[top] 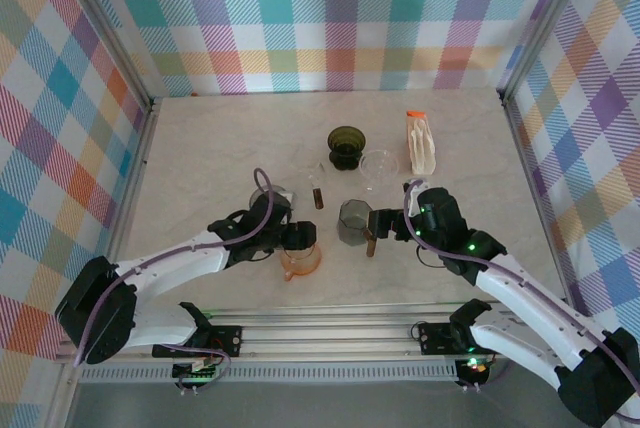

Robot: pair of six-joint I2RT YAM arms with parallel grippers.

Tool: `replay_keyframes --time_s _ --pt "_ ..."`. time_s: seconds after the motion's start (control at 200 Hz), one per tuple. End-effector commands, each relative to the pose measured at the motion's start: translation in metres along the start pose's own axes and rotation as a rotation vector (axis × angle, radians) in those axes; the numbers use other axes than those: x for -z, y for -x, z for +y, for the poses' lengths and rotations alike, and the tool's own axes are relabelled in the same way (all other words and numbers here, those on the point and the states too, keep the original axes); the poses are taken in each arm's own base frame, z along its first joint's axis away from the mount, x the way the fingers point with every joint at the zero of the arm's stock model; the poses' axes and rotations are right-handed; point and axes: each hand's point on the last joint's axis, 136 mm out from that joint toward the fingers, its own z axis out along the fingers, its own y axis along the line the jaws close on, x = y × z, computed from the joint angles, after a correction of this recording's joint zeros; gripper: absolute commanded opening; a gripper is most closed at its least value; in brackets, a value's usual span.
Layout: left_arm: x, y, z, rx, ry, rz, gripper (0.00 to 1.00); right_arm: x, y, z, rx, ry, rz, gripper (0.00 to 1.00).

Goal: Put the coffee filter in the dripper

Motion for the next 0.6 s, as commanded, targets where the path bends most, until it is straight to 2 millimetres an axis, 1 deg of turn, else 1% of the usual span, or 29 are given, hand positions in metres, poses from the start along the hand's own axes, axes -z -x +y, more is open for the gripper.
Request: replay_keyframes --time_s 0.0,0.135,0.265,0.36,0.385,0.42,0.505,0.56,0.595 --pt "-0.002 0.004 -0.032 -0.042 -0.139 0.022 0.67 0.002 -0.003 0.000 0.016 -0.001 0.008 0.99" --pt "-0.004 -0.004 -0.041 -0.022 -0.181 0.052 0.64 0.003 -0.001 -0.001 0.008 -0.006 -0.002 0.99" --pt "-0.001 -0.009 -0.061 -0.012 -0.246 0.064 0.63 0.004 0.000 -0.003 0.004 -0.022 -0.011 0.99" --pt "0.006 -0.002 -0.065 0.002 -0.244 0.041 0.65 0.004 0.003 -0.010 -0.007 -0.062 -0.021 0.99" --pt "0.010 0.000 -0.064 0.003 -0.238 0.030 0.67 0.003 0.004 -0.014 -0.012 -0.087 -0.020 1.00" --pt "0.016 0.006 -0.064 0.006 -0.228 0.006 0.70 0.001 0.005 -0.021 -0.013 -0.134 -0.020 0.98" --pt "0.031 0.020 -0.063 0.011 -0.207 -0.054 0.80 -0.008 0.013 -0.034 0.002 -0.202 0.003 0.90" --pt "0.042 0.027 -0.063 0.016 -0.200 -0.091 0.86 -0.020 0.017 -0.037 0.000 -0.191 0.045 0.86" --pt "0.046 0.030 -0.061 0.020 -0.189 -0.105 0.94 -0.029 0.018 -0.038 -0.008 -0.176 0.077 0.82"
